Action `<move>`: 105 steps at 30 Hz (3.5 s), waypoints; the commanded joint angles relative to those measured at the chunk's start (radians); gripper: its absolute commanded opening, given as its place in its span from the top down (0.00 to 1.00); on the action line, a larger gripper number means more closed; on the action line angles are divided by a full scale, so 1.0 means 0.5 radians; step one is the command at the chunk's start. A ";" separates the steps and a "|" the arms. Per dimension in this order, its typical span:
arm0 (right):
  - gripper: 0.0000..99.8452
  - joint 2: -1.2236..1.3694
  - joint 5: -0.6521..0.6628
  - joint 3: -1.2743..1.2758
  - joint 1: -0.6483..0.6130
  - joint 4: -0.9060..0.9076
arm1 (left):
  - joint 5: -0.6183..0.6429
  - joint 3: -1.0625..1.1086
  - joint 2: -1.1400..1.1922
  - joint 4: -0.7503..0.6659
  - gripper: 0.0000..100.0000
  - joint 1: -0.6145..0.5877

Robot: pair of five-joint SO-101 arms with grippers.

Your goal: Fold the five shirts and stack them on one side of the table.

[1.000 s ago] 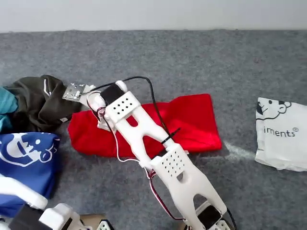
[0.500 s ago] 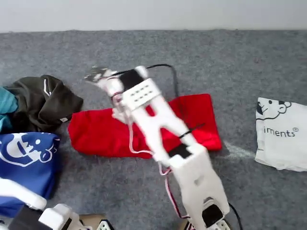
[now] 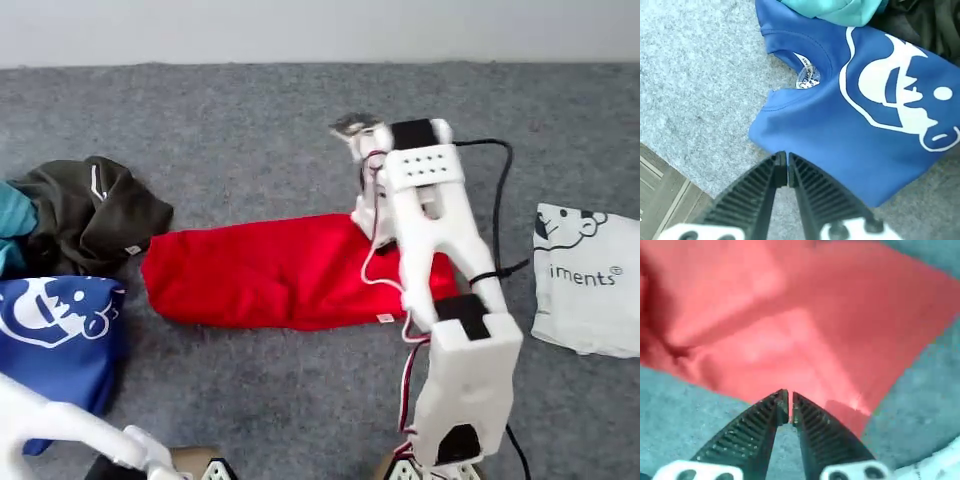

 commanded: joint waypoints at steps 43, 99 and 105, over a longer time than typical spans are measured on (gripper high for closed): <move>0.99 0.038 0.651 -0.009 0.848 -0.244 | 0.034 -0.038 -0.074 0.064 0.98 0.012; 0.75 -0.060 0.187 -0.334 -0.959 -0.407 | 0.031 0.124 -0.077 0.092 0.98 0.012; 0.94 0.038 0.196 -0.660 -0.634 -0.035 | 0.031 0.121 -0.077 0.052 0.98 0.012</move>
